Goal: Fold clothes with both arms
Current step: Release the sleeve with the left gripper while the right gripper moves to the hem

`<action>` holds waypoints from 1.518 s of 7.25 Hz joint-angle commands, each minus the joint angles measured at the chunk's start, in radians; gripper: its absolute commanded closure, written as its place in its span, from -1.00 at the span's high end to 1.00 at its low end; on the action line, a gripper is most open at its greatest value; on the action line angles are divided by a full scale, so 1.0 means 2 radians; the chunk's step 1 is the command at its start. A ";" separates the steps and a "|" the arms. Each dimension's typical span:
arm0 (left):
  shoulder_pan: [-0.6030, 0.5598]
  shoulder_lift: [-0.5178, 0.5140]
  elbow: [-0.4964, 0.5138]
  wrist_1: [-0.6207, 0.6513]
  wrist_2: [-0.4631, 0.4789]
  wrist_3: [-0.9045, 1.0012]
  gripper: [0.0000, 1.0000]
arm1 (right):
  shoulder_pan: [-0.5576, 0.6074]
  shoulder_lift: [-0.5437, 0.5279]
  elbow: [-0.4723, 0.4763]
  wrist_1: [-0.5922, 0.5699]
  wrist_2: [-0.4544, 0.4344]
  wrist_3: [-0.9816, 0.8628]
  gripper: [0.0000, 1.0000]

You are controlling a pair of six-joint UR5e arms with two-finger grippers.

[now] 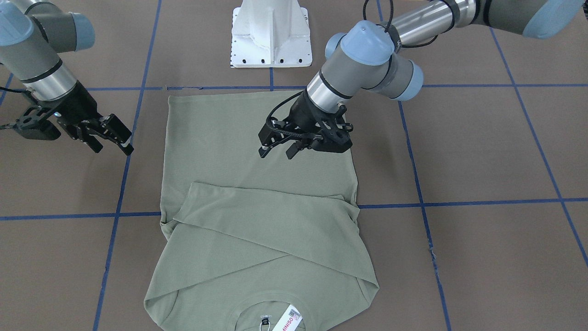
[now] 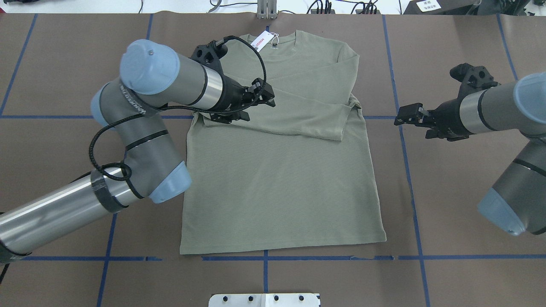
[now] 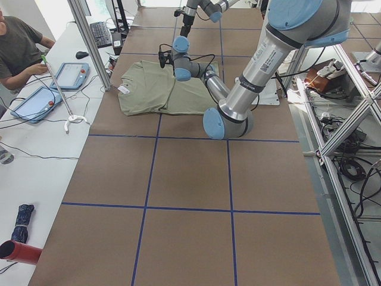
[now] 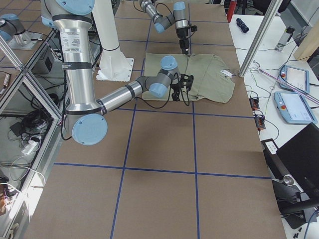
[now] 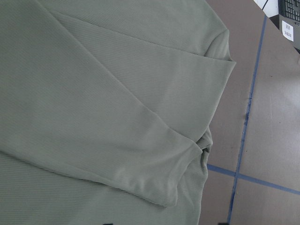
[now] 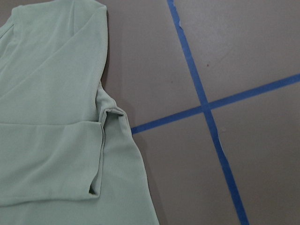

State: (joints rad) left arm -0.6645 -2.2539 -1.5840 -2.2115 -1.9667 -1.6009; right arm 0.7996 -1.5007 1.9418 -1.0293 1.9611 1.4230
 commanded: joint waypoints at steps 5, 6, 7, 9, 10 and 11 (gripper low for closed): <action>-0.008 0.093 -0.183 0.155 0.008 0.086 0.59 | -0.257 -0.078 0.079 -0.006 -0.260 0.263 0.85; -0.008 0.096 -0.187 0.155 0.015 0.085 0.59 | -0.303 -0.077 0.079 -0.032 -0.298 0.306 0.83; -0.008 0.097 -0.188 0.155 0.015 0.085 0.60 | -0.320 -0.076 0.079 -0.056 -0.302 0.334 0.73; -0.008 0.097 -0.189 0.155 0.015 0.085 0.61 | -0.343 -0.079 0.078 -0.074 -0.303 0.346 0.53; -0.008 0.097 -0.189 0.155 0.015 0.085 0.61 | -0.343 -0.078 0.078 -0.080 -0.303 0.347 0.27; -0.008 0.099 -0.190 0.155 0.017 0.084 0.64 | -0.343 -0.078 0.078 -0.081 -0.303 0.347 0.16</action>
State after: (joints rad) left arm -0.6800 -2.0589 -1.9621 -1.9022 -1.9352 -1.4315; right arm 0.1180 -1.6572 2.0987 -1.1822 1.3567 2.1130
